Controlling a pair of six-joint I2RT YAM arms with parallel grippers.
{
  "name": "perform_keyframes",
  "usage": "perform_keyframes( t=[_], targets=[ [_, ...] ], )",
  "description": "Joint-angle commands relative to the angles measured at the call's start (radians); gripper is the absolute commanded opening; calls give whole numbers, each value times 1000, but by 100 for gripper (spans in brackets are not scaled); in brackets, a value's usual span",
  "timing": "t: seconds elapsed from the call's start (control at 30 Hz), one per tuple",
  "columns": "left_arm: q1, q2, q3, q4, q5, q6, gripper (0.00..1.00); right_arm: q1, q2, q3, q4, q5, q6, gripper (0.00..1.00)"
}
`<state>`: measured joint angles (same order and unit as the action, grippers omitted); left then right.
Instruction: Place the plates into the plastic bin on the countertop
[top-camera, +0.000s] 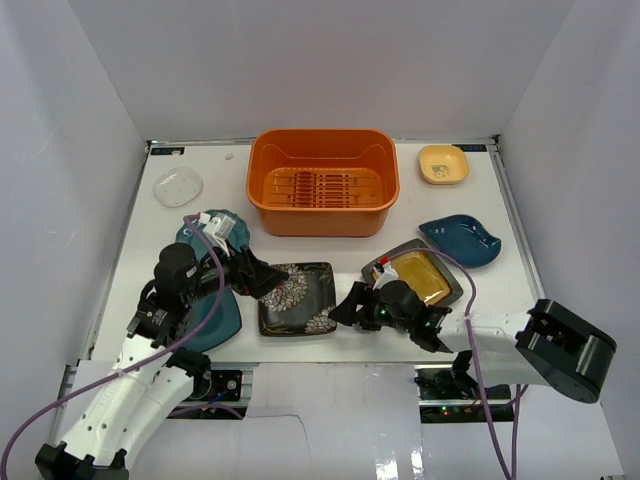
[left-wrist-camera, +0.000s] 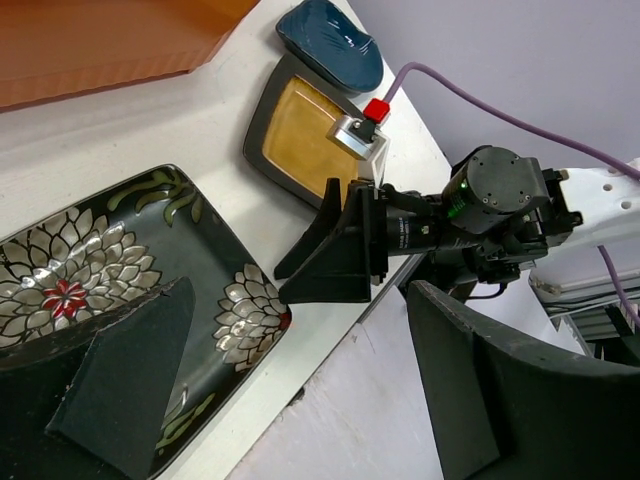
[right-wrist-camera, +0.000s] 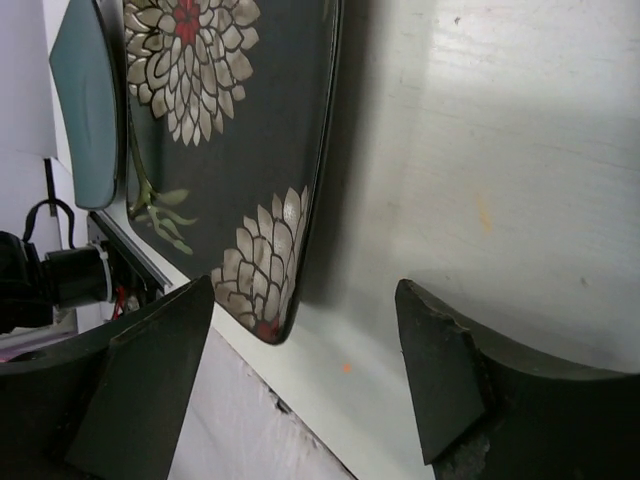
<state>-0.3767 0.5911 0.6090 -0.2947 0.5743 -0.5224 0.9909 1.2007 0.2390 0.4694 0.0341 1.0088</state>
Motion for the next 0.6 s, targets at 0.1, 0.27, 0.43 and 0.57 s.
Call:
perform_keyframes(
  t=[0.1,0.27,0.43,0.57],
  targets=[
    [4,21,18,-23,-17,25,98,9,210,-4,293,24,112,70],
    [4,26,46,-58,-31,41,98,8,338,28,395,23,180,59],
    [4,18,78,-81,-54,67,98,8,402,34,433,39,203,40],
    [2,35,109,-116,-105,88,98,9,344,16,399,47,153,8]
  ],
)
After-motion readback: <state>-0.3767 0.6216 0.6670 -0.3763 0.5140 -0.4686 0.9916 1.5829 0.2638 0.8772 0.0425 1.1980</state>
